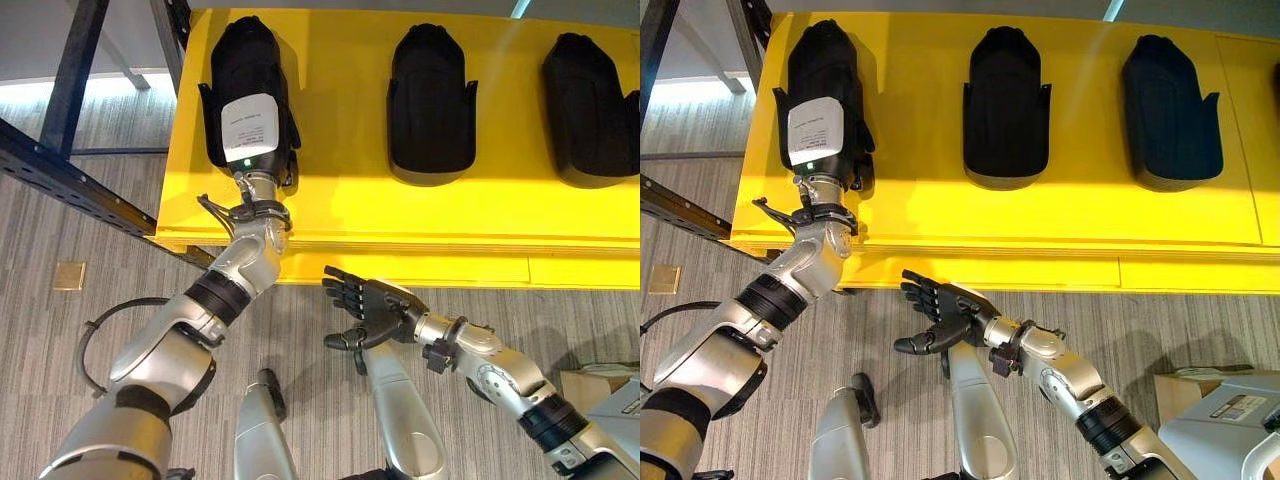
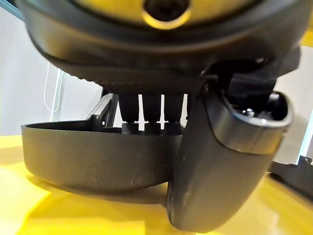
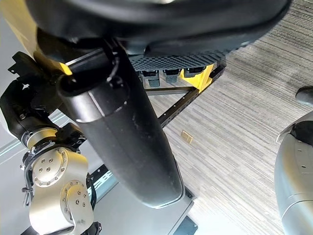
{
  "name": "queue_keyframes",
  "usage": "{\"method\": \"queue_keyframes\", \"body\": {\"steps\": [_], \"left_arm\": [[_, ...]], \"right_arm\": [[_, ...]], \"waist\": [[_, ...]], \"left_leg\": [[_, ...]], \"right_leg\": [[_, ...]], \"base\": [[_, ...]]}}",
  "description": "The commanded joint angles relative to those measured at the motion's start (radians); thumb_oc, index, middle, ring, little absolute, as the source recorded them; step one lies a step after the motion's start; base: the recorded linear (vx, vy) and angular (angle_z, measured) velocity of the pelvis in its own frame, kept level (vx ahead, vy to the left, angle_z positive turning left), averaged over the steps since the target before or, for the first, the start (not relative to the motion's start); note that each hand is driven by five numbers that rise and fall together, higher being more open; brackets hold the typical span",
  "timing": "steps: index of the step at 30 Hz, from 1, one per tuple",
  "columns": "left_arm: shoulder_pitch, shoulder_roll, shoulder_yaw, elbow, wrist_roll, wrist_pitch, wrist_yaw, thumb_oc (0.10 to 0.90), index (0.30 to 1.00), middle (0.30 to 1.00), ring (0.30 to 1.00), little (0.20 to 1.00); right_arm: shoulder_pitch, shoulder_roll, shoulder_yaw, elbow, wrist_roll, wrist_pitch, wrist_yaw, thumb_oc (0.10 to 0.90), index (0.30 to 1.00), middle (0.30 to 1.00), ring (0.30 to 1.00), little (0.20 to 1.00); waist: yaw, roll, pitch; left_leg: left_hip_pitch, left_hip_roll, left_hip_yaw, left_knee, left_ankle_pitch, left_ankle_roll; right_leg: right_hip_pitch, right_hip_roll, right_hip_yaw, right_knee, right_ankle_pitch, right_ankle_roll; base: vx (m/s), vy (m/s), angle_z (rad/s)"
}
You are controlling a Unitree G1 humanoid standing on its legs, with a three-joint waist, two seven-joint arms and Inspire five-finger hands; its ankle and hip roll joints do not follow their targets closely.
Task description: Move parts from the plastic box to the shelf.
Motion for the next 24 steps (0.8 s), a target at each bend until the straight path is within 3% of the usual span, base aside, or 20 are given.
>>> {"method": "queue_keyframes", "body": {"steps": [1,8,24], "left_arm": [[-0.119,0.024,-0.006,0.041,0.094,-0.001,0.014,0.400,0.300,0.300,0.300,0.300],[-0.127,0.047,-0.016,0.064,0.109,-0.027,0.010,0.400,0.300,0.300,0.300,0.300],[-0.043,0.065,-0.023,-0.007,0.161,-0.014,-0.028,0.400,0.300,0.300,0.300,0.300]], "right_arm": [[-0.018,0.074,-0.048,-0.088,0.036,-0.063,0.049,0.900,1.000,1.000,1.000,1.000],[0.002,0.072,-0.045,-0.088,0.023,-0.064,0.060,0.900,1.000,1.000,1.000,1.000],[0.013,0.077,-0.033,-0.099,0.021,-0.062,0.038,0.900,1.000,1.000,1.000,1.000]], "waist": [[-0.021,-0.021,-0.042],[-0.033,-0.015,-0.045],[-0.021,-0.002,-0.043]], "left_leg": [[-0.004,0.007,0.012,-0.018,0.031,0.078],[0.011,0.008,0.029,-0.027,0.030,0.079],[0.032,-0.001,0.035,-0.047,0.027,0.081]], "right_leg": [[0.089,-0.041,0.052,0.063,-0.118,0.016],[0.093,-0.042,0.057,0.050,-0.113,0.016],[0.116,-0.049,0.055,0.024,-0.108,0.018]], "base": [[0.04,0.037,-0.05],[0.03,0.016,-0.02],[0.00,0.002,-0.01]]}}
